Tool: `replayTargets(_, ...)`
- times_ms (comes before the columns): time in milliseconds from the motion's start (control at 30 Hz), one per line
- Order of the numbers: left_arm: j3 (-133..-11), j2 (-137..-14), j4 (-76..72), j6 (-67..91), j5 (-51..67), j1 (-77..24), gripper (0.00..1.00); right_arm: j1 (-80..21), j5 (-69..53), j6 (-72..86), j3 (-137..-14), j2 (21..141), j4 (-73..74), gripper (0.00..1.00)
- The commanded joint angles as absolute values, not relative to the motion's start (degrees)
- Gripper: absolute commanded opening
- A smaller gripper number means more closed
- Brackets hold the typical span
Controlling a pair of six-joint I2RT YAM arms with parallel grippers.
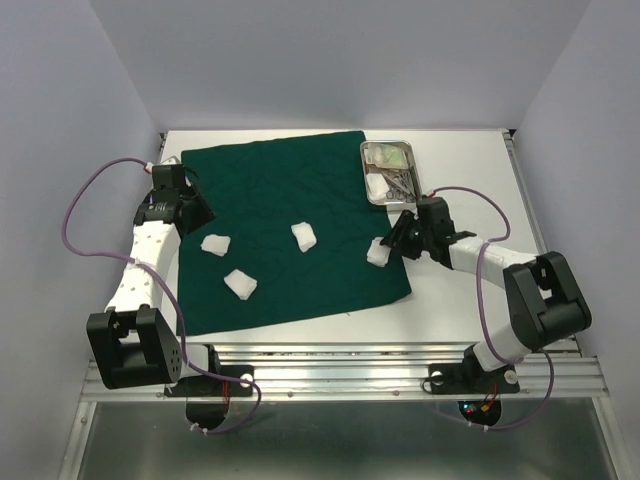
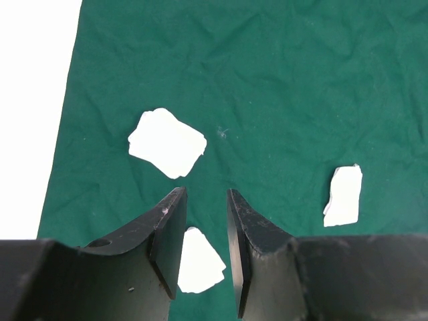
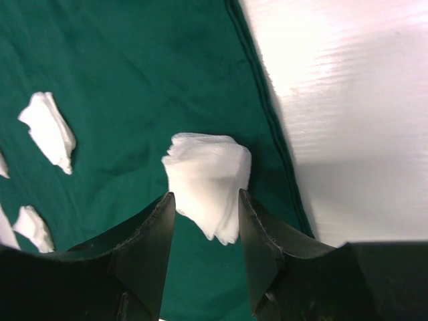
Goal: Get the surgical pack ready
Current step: Adjust the medical item in the surgical kit.
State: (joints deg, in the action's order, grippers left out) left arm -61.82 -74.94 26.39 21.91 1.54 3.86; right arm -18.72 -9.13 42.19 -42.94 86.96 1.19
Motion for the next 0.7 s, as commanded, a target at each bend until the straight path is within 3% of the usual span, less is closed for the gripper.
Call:
replayTargets(0,-61.6,-73.7,25.6,21.5,1.8,3.6,0.41,-18.2,-12.3,45.3,-43.0,88.2,-6.2,0.48)
replayTargets(667,-61.9,-74.5,25.6,21.8,1.8,3.7,0.41,-18.2,-9.6,49.1,-37.4,87.4,-8.3,0.56)
